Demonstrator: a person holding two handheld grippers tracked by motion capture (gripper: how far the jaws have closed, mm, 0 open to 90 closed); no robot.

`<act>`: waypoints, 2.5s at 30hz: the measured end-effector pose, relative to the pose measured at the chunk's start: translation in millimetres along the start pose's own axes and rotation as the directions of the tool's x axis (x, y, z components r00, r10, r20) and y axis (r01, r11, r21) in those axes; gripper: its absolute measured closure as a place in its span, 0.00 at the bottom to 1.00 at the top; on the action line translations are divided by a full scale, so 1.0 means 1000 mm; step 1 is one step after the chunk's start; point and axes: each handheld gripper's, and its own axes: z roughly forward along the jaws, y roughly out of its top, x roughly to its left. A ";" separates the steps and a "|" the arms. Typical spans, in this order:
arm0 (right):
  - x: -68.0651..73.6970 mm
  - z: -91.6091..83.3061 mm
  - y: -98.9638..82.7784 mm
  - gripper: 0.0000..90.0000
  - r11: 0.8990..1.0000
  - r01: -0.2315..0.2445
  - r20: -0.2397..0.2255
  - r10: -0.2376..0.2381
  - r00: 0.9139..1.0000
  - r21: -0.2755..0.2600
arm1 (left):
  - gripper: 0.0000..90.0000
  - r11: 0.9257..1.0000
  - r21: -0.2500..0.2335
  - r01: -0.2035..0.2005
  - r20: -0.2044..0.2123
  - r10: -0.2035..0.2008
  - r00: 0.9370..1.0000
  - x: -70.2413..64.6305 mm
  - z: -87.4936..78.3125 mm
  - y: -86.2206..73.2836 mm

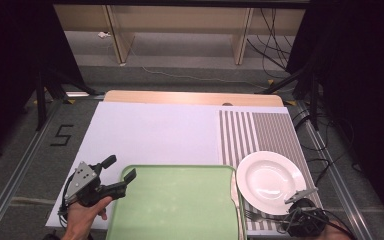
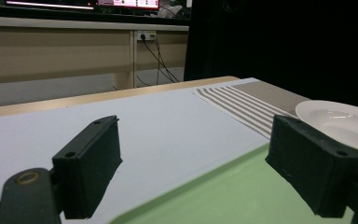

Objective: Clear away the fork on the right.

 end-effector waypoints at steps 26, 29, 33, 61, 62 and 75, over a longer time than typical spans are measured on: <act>0.009 0.003 0.022 0.88 0.970 0.212 -0.050 -0.208 0.977 0.122 | 0.18 1.000 0.002 -0.001 -0.005 0.001 1.000 0.000 0.000 -0.001; 0.010 0.004 0.025 0.89 0.962 0.231 -0.047 -0.226 0.973 0.144 | 0.18 1.000 0.003 -0.001 -0.006 0.001 1.000 0.001 0.000 -0.001; 0.013 0.005 0.026 0.89 0.965 0.216 -0.038 -0.213 0.976 0.152 | 0.18 1.000 0.003 -0.001 -0.005 0.001 1.000 0.001 0.000 -0.001; 0.022 -0.002 0.024 0.93 0.950 0.287 -0.101 -0.276 0.956 0.125 | 0.18 1.000 0.002 0.004 -0.008 -0.004 1.000 0.001 -0.001 -0.001; 0.023 -0.002 0.024 0.93 0.950 0.289 -0.100 -0.278 0.955 0.117 | 0.18 1.000 0.001 0.005 -0.008 -0.005 1.000 0.001 -0.001 -0.001; 0.032 -0.009 0.027 0.93 0.955 0.293 -0.150 -0.283 0.947 0.048 | 0.18 1.000 -0.001 0.004 -0.007 -0.004 1.000 0.001 -0.001 -0.001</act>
